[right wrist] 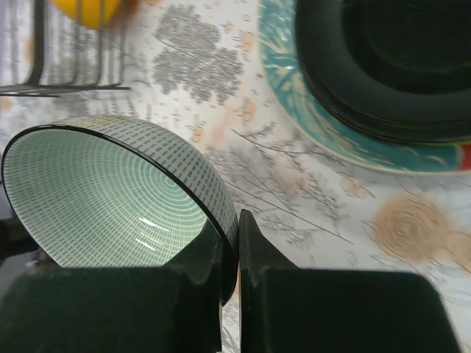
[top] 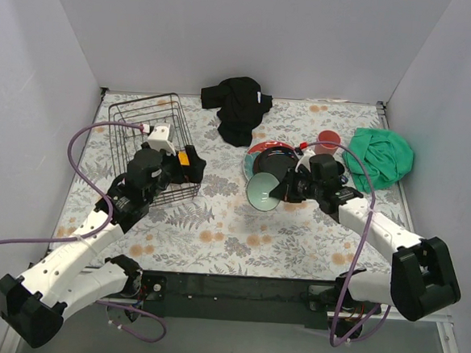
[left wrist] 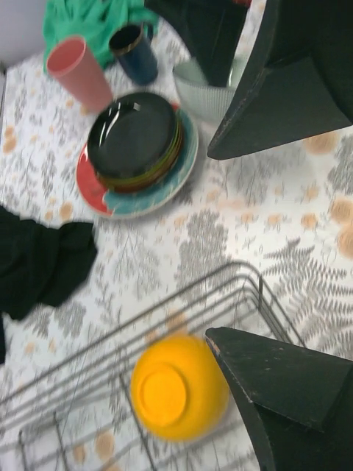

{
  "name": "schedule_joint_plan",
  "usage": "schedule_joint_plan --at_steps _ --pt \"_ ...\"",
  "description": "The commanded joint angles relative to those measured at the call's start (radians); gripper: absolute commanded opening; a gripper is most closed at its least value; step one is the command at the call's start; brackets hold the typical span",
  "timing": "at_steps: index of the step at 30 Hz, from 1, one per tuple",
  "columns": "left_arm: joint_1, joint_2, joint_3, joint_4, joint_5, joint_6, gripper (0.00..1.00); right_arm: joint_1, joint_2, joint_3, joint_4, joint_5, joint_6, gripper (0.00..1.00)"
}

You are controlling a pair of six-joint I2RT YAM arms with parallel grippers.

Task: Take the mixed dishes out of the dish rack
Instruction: Place the bowl at the center of the board.

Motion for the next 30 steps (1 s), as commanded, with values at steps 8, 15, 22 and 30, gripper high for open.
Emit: schedule_joint_plan --at_steps 8,15,22,30 --pt "0.002 -0.039 -0.061 -0.017 -0.295 0.198 0.98 -0.02 -0.061 0.094 -0.452 0.31 -0.145 0.01" --pt "0.002 -0.036 -0.113 0.004 -0.293 0.187 0.98 -0.054 -0.001 0.1 -0.456 0.324 -0.136 0.01" --pt "0.002 -0.058 -0.131 0.012 -0.299 0.184 0.98 -0.055 0.056 0.109 -0.478 0.384 -0.137 0.08" --pt "0.002 -0.029 -0.133 0.015 -0.292 0.182 0.98 -0.057 0.051 0.112 -0.473 0.381 -0.14 0.43"
